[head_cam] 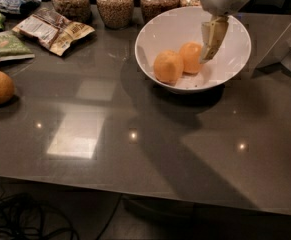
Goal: Pick orange from white bowl
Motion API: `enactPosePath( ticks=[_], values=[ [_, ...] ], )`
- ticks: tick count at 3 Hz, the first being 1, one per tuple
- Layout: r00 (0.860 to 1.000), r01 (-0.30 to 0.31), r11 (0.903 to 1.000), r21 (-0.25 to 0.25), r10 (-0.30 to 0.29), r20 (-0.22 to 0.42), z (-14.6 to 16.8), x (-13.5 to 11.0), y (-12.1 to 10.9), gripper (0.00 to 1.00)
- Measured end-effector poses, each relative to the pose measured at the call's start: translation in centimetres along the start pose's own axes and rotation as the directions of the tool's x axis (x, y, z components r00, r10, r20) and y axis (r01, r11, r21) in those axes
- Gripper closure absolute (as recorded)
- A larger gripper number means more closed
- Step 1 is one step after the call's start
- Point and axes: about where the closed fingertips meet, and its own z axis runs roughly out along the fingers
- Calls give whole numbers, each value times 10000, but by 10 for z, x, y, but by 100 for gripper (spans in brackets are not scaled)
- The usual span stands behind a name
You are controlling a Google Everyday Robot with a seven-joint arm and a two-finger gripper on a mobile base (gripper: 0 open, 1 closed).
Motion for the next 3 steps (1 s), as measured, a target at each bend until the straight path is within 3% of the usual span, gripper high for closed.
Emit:
enactPosePath(
  ticks=[1, 2, 3],
  values=[
    [9950, 936, 9943, -517, -952, -304, 25, 6, -11, 18],
    [9929, 1086, 9869, -1191, -1136, -357, 50, 19, -7, 34],
    [9952, 849, 9806, -1768, -921, -329, 70, 33, 5, 32]
  ],
)
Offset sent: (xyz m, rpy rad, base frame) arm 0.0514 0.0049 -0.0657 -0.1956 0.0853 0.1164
